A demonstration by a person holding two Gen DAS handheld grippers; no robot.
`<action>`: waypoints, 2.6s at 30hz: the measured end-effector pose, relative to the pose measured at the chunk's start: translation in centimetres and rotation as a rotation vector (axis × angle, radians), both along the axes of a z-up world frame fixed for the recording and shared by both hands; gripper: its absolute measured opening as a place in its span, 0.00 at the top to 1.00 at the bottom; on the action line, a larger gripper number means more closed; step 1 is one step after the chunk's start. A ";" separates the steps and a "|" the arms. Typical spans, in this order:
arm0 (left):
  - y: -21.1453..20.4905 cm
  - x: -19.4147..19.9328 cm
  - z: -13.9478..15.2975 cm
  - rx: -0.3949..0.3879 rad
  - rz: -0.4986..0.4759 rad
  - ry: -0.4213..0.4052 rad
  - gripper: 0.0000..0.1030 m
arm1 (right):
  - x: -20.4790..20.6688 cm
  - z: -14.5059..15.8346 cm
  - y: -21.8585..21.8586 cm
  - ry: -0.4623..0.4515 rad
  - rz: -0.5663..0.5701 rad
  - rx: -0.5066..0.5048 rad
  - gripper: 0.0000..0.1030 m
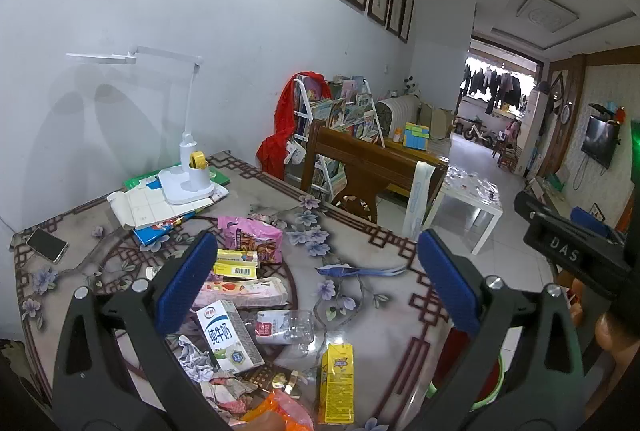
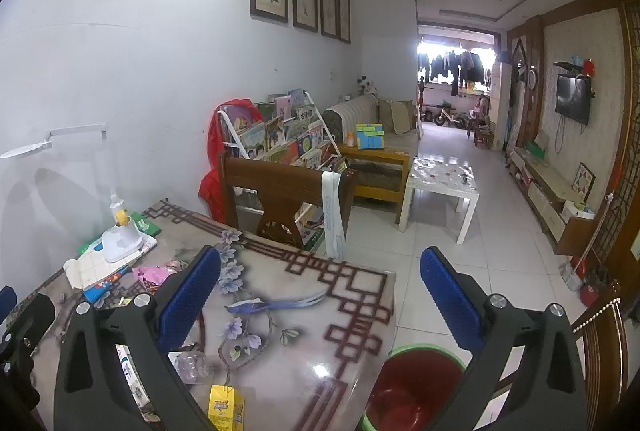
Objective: Collect trash
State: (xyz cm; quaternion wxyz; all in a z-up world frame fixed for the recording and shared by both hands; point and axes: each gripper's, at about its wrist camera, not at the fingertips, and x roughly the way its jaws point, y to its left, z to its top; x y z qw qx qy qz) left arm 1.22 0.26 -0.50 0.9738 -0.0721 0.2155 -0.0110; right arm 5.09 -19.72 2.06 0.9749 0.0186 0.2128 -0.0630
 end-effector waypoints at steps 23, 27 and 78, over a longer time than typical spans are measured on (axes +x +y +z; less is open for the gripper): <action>-0.3 -0.5 -0.7 -0.006 0.004 0.005 0.05 | -0.3 0.1 -0.4 0.005 0.000 0.003 0.07; -0.3 -0.7 -0.7 -0.005 0.006 0.005 0.05 | -0.4 0.2 -0.5 0.001 -0.008 0.001 0.07; 9.4 5.9 -15.0 -0.177 0.090 0.421 0.14 | 5.4 -23.8 8.7 0.867 0.397 0.187 0.38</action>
